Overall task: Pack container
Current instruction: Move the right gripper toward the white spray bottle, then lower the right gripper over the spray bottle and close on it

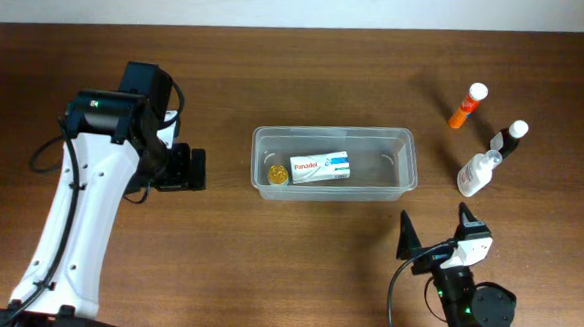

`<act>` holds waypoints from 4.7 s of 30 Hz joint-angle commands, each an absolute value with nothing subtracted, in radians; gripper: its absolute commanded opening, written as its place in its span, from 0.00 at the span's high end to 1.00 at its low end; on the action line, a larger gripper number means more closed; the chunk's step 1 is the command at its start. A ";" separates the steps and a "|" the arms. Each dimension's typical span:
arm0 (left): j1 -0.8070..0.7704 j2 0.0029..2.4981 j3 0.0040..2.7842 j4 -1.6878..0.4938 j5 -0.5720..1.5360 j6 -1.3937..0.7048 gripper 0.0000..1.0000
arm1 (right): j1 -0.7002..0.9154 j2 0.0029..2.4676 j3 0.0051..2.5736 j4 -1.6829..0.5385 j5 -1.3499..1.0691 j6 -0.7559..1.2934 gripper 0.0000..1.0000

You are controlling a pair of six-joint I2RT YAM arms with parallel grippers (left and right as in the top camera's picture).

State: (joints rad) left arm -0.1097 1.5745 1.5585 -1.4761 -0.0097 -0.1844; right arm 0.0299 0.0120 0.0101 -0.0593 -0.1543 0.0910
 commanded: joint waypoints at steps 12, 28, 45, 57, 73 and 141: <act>-0.107 1.561 1.551 -1.477 0.004 -0.197 0.01 | 0.039 0.026 0.136 0.037 -0.540 0.312 0.02; -0.107 1.561 1.551 -1.477 0.004 -0.197 0.01 | 0.038 0.592 1.068 -0.885 0.250 -0.075 0.02; -0.107 1.561 1.551 -1.477 0.004 -0.197 0.01 | 0.038 1.356 1.692 -1.382 0.187 -0.079 0.02; -0.107 1.561 1.551 -1.477 0.004 -0.197 0.01 | -0.142 1.481 1.699 -1.377 -0.010 -0.173 0.02; -0.107 1.561 1.551 -1.477 0.004 -0.197 0.00 | -0.205 1.711 1.699 -1.290 -0.015 -0.258 0.02; -0.107 1.561 1.551 -1.477 0.004 -0.197 0.01 | -0.326 2.059 1.698 -1.235 -0.093 -0.355 0.21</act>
